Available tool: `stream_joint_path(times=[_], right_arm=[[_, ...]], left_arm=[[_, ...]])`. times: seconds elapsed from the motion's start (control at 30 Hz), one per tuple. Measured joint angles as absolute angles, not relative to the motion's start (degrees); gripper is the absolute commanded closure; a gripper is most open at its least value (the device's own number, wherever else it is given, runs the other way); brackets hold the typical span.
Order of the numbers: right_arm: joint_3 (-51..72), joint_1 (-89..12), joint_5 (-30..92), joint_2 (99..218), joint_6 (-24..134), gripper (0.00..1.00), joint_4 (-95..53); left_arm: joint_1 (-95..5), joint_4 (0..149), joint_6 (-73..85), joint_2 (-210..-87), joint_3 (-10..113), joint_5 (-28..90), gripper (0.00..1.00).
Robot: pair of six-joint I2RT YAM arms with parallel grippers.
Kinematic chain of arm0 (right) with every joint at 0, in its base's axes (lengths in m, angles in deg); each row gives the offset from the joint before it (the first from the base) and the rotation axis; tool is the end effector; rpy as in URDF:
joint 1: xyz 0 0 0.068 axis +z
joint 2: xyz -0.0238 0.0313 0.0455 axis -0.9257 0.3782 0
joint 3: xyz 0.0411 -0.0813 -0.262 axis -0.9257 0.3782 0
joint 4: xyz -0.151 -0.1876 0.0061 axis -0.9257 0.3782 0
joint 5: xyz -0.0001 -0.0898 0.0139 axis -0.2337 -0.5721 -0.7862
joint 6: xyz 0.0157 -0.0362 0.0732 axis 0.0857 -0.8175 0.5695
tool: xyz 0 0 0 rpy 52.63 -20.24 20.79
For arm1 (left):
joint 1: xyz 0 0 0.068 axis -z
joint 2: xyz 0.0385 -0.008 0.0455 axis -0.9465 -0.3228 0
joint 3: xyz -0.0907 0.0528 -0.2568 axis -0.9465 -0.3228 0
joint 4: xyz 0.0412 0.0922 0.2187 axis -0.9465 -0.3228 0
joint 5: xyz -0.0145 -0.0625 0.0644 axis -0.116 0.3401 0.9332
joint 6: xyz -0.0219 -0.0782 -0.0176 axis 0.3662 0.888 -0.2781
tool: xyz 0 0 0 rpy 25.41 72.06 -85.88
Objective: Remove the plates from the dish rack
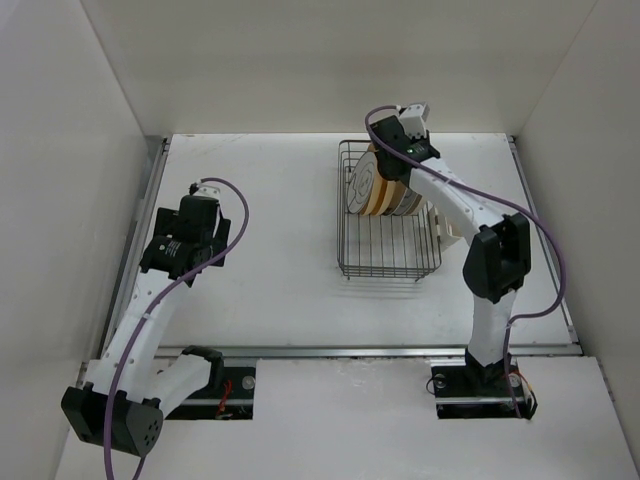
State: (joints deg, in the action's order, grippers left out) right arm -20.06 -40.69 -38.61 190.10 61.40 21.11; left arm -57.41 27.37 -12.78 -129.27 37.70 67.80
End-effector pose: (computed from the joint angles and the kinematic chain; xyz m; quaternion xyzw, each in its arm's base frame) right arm 0.4064 0.1362 0.3125 0.0795 0.8215 -0.3468 0.4457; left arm 0.1952 -0.0123 0.3112 0.0638 0.8924 0.2028 0.3981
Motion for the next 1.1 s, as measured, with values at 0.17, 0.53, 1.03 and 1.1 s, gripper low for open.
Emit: stream_joint_path(times=[0.17, 0.53, 1.03, 1.1], right_arm=[[-19.7, -39.7, -41.7, 188.7, 53.9, 1.00, 17.9], [-19.6, -39.2, -53.8, 180.2, 36.2, 1.00, 1.0], [-23.1, -30.5, -44.6, 169.1, 34.4, 1.00, -2.3], [-23.3, -28.6, -34.7, 165.7, 40.6, 1.00, 0.4]], left_arm=[[-57.4, 27.4, -12.8, -129.3, 37.7, 67.7, 0.04], [-57.4, 28.3, -14.1, -129.3, 37.7, 67.1, 0.04], [-57.4, 26.5, -11.8, -128.1, 46.9, 51.7, 0.07], [-57.4, 26.0, -10.5, -128.3, 48.7, 48.2, 0.07]])
